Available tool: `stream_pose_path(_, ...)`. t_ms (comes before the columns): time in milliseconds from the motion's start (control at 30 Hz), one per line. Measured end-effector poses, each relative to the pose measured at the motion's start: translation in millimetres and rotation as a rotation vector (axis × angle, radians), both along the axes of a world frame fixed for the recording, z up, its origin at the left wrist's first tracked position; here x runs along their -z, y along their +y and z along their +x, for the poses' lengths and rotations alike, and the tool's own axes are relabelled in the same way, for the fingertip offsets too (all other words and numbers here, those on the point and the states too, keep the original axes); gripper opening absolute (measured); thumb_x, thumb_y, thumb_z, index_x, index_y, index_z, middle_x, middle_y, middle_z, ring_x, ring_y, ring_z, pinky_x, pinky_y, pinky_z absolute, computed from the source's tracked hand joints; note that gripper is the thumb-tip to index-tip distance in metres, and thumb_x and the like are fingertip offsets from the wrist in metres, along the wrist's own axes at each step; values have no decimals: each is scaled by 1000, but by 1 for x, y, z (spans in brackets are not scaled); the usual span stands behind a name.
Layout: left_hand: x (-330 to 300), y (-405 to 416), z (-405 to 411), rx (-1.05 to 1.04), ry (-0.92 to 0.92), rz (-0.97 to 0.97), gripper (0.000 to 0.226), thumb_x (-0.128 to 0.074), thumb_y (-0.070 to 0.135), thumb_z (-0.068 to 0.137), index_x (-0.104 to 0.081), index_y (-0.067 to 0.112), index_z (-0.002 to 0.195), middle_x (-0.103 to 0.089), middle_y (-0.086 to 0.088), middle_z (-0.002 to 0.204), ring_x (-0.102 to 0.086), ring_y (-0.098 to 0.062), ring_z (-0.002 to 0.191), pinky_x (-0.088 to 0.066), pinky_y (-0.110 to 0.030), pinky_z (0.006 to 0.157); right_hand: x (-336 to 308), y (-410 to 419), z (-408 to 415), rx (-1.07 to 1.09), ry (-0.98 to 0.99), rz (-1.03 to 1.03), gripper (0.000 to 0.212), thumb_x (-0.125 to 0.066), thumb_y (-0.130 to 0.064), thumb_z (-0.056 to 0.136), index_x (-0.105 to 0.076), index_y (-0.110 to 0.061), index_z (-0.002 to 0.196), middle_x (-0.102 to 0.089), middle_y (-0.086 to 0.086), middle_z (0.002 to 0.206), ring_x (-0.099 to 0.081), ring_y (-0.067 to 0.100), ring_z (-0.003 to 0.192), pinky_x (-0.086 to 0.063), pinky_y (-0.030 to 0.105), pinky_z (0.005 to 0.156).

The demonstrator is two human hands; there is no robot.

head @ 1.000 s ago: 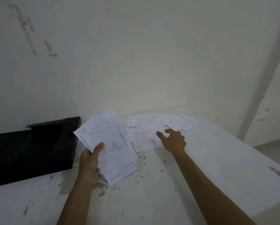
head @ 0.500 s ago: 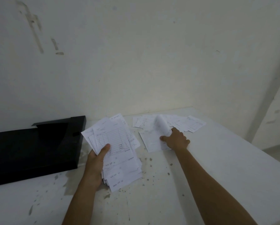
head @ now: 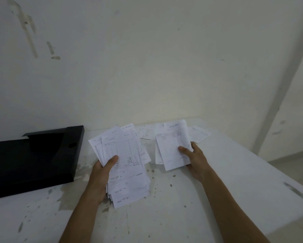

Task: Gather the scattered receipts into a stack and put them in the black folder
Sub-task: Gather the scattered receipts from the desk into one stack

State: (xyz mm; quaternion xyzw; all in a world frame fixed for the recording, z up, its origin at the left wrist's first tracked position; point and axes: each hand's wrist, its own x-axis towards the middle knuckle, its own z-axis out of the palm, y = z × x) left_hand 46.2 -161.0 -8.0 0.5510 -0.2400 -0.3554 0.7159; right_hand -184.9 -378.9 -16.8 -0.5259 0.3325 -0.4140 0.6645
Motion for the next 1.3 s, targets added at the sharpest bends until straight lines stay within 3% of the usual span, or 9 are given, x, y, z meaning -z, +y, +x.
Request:
stream_pose_path(433, 0, -13, -25, 85, 32, -48, 41, -65, 20, 92, -60, 18, 133, -71, -8, 123, -69, -28, 110, -53, -47, 98, -10, 71, 35, -250, 8, -203, 38, -67, -22, 93, -62, -15, 130, -73, 10, 122, -70, 32, 111, -54, 59, 97)
stream_pose_path(600, 3, -17, -24, -2, -40, -45, 45, -69, 24, 90, -58, 23, 134, -71, -2, 123, -70, -22, 108, -54, -45, 97, -20, 83, 36, -407, -54, -133, 43, -43, -34, 106, -47, -20, 147, -62, 6, 141, -60, 27, 129, -47, 50, 107)
stream_pose_path(700, 2, -18, -25, -15, -72, -38, 55, -75, 29, 85, -57, 27, 136, -71, 2, 124, -68, -22, 111, -51, -49, 101, -20, 89, 40, -399, 39, -214, 43, -39, -48, 104, -46, -36, 146, -61, -11, 141, -57, 12, 132, -49, 40, 108)
stream_pose_path(767, 3, -18, -27, 9, -55, -37, 55, -76, 29, 82, -59, 25, 134, -72, -1, 122, -69, -25, 110, -51, -51, 100, -19, 97, 44, -411, 121, -315, 41, -34, -47, 105, -45, -38, 144, -60, -17, 139, -55, 4, 131, -48, 29, 106)
stream_pose_path(867, 3, -18, -27, 37, -24, -45, 44, -73, 22, 87, -63, 20, 129, -74, -6, 116, -72, -27, 104, -55, -49, 94, -24, 103, 47, -365, 164, -439, 39, -33, -34, 108, -51, -24, 141, -65, -2, 133, -62, 9, 122, -54, 22, 94)
stream_pose_path(967, 0, -14, -22, 24, 19, -69, 38, -70, 17, 88, -65, 19, 126, -75, -6, 115, -72, -25, 103, -58, -42, 87, -24, 88, 42, -147, 169, -509, 33, -39, -32, 108, -57, -21, 133, -65, 13, 119, -65, 23, 106, -57, 28, 79)
stream_pose_path(1033, -3, -11, -20, 40, 19, -64, 36, -68, 15, 89, -65, 18, 125, -75, -6, 116, -72, -25, 105, -58, -43, 89, -20, 82, 40, -143, 217, -534, 25, -43, -30, 107, -57, -31, 127, -68, 10, 109, -67, 28, 100, -59, 28, 74)
stream_pose_path(1167, -3, -9, -22, 87, -60, 3, 35, -70, 16, 89, -66, 16, 124, -75, -8, 115, -72, -27, 104, -55, -48, 94, -16, 92, 46, -277, 227, -516, 32, -38, -16, 109, -57, -20, 135, -73, -6, 117, -70, 14, 106, -57, 26, 82)
stream_pose_path(1300, 0, -2, -5, -30, -92, 28, 37, -75, 26, 86, -67, 22, 122, -74, -3, 115, -71, -24, 105, -53, -47, 98, -14, 72, 48, -153, 389, -493, 27, -49, -31, 105, -65, -22, 125, -73, -3, 112, -69, 20, 103, -53, 19, 78)
